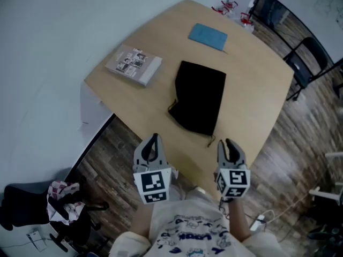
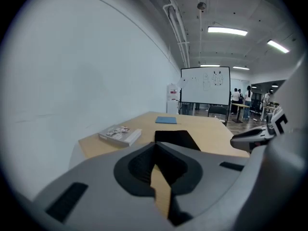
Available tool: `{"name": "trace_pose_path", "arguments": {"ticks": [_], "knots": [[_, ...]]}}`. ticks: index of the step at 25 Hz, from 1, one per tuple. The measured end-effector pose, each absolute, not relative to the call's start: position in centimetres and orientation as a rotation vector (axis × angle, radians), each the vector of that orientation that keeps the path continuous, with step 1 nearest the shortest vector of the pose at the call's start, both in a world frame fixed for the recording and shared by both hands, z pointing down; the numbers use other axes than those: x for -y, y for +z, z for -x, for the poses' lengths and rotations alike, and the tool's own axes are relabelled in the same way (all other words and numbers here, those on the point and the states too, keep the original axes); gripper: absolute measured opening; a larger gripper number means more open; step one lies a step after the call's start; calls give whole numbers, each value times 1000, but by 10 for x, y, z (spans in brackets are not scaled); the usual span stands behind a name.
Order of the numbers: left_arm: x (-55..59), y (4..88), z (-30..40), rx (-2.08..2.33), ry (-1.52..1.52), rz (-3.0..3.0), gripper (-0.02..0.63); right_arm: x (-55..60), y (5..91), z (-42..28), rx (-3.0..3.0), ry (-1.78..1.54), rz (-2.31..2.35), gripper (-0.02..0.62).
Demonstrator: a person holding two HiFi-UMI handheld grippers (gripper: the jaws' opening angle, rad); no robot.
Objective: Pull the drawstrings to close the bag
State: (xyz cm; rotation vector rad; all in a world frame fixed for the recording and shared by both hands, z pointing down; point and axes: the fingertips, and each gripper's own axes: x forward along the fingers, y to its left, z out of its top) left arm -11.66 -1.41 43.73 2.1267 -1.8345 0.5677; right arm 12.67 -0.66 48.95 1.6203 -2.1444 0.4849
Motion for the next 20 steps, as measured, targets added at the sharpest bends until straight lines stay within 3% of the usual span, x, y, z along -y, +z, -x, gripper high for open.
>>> {"name": "trace_pose_path", "arguments": {"ticks": [1, 12, 20], "knots": [[23, 444, 119, 1809, 589, -2131, -3, 10, 497, -125, 2127, 511, -1610, 79], [95, 515, 125, 1578, 781, -2159, -3, 19, 591, -136, 1903, 705, -1433, 163], [112, 550, 126, 1508, 860, -2123, -3, 25, 622, -127, 1844, 747, -1315, 164]]}}
